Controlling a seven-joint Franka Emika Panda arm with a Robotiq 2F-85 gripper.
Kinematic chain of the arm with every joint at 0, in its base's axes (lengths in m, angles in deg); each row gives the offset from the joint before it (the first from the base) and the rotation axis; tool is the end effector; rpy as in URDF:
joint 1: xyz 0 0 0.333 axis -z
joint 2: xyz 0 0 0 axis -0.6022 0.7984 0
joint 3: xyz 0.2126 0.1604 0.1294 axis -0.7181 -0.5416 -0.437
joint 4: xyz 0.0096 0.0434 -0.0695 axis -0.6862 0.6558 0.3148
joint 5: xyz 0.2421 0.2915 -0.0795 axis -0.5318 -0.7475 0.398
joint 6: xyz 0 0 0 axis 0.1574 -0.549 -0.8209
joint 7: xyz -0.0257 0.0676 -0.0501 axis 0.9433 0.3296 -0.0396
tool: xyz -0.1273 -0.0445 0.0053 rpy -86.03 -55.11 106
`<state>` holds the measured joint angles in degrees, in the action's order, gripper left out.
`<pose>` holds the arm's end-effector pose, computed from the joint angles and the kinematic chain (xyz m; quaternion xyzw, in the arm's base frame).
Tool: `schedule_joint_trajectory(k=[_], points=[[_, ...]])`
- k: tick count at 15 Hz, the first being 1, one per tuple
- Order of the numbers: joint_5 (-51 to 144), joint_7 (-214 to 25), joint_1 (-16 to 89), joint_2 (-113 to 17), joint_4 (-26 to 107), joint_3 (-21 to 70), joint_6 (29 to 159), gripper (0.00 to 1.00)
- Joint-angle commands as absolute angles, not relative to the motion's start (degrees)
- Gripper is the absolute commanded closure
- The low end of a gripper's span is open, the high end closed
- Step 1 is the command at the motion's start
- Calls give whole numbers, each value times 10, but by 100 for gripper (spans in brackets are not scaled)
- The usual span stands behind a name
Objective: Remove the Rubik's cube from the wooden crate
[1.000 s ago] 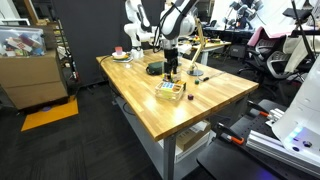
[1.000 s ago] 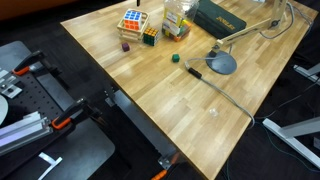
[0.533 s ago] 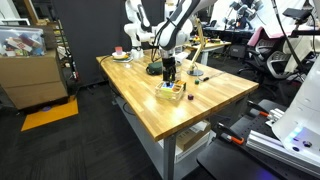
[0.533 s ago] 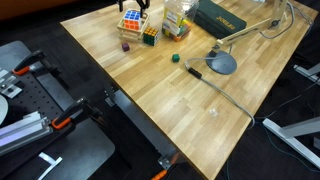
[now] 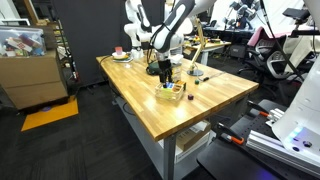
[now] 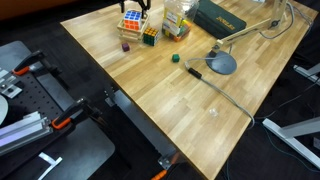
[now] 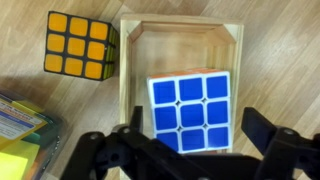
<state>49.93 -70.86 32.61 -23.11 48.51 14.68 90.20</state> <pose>0.6075 0.1040 0.1091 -0.9545 -0.2824 0.0957 0.0021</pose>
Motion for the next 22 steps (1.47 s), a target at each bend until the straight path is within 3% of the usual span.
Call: schedule_joint_trajectory(k=[1, 5, 6, 7, 10, 22], points=[[508, -699, 327, -212, 452, 143, 862, 0], [509, -697, 327, -202, 439, 143, 845, 0], [510, -696, 327, -202, 439, 143, 843, 10], [509, -695, 328, -201, 437, 143, 842, 26], [507, -693, 329, -199, 433, 141, 836, 47], [475, -690, 350, -285, 481, 123, 872, 47]])
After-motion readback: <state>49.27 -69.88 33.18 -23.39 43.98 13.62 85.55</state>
